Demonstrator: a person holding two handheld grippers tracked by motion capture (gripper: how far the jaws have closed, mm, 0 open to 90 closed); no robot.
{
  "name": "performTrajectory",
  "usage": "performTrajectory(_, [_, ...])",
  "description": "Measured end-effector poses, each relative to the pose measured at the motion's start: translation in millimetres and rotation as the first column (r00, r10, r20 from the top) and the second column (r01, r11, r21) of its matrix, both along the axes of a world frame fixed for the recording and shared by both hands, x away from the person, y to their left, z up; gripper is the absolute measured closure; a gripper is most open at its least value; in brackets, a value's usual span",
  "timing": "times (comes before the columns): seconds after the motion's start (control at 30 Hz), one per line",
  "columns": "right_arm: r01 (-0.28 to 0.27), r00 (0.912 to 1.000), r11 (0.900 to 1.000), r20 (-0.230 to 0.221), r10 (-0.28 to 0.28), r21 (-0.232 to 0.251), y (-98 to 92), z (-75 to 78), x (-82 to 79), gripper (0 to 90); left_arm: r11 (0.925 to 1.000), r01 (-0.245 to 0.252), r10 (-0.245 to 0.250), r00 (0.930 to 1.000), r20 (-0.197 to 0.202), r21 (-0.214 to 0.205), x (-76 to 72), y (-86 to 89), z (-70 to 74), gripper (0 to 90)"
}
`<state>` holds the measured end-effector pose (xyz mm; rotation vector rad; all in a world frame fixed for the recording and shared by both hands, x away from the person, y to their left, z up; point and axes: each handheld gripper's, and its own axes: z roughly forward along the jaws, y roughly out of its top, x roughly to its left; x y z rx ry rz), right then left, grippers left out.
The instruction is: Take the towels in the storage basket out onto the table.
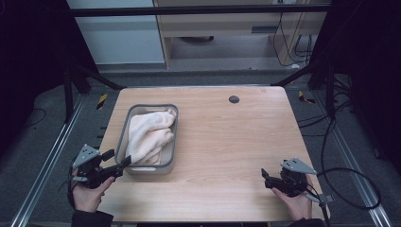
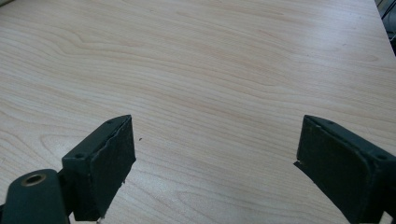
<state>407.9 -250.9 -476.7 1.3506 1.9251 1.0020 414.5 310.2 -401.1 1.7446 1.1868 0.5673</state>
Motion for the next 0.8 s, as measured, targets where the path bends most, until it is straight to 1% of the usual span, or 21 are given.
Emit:
performTrajectory(0.13, [-0.001, 1.0, 1.0, -0.001, 0.001, -0.001, 0.3, -0.1, 0.1, 11.2, 0.9999, 0.011, -0.011, 0.9999, -0.004, 0.01, 3.9, -5.5, 2.0, 26.1])
performTrajectory(0.27, [-0.006, 1.0, 1.0, -0.001, 0.006, 0.001, 1.0, 0.3, -0.5, 11.0, 0.9996, 0.023, -0.023, 0.9997, 0.003, 0.013, 9.8, -12.0, 9.5, 26.1])
performTrajectory(0.33, [-0.007, 1.0, 1.0, 0.0, 0.007, 0.002, 1.1, 0.4, -0.5, 11.0, 0.9995, 0.027, -0.027, 0.9996, 0.005, 0.015, 11.1, -13.4, 11.0, 26.0])
performTrajectory(0.37, [-0.006, 1.0, 1.0, 0.0, 0.006, -0.001, 1.1, 0.2, -0.2, 11.0, 0.9993, 0.031, -0.031, 0.9995, 0.006, 0.02, 14.1, -15.9, 13.8, 26.0])
performTrajectory(0.53, [-0.005, 1.0, 1.0, 0.0, 0.005, -0.008, 0.9, 0.2, -0.2, 11.0, 0.9989, 0.045, -0.045, 0.999, 0.009, 0.014, 20.9, -20.3, 18.5, 25.5])
performTrajectory(0.7, [-0.004, 1.0, 0.9999, -0.003, 0.004, -0.01, 0.7, 0.4, -0.7, 11.0, 0.9981, 0.055, -0.056, 0.9984, 0.004, 0.028, 31.7, -25.2, 22.9, 25.4])
performTrajectory(0.73, [-0.003, 1.0, 0.9999, -0.003, 0.003, -0.01, 0.9, 0.3, -0.7, 11.0, 0.9981, 0.055, -0.056, 0.9984, 0.004, 0.028, 31.7, -25.2, 22.9, 25.4])
performTrajectory(0.77, [-0.004, 1.0, 0.9999, -0.004, 0.004, -0.011, 0.9, 0.2, -0.6, 11.1, 0.998, 0.054, -0.054, 0.9985, -0.003, 0.034, 36.2, -26.1, 24.3, 25.4])
performTrajectory(0.8, [-0.004, 1.0, 0.9999, -0.004, 0.004, -0.011, 0.9, 0.2, -0.6, 11.1, 0.998, 0.054, -0.054, 0.9985, -0.003, 0.034, 36.2, -26.1, 24.3, 25.4])
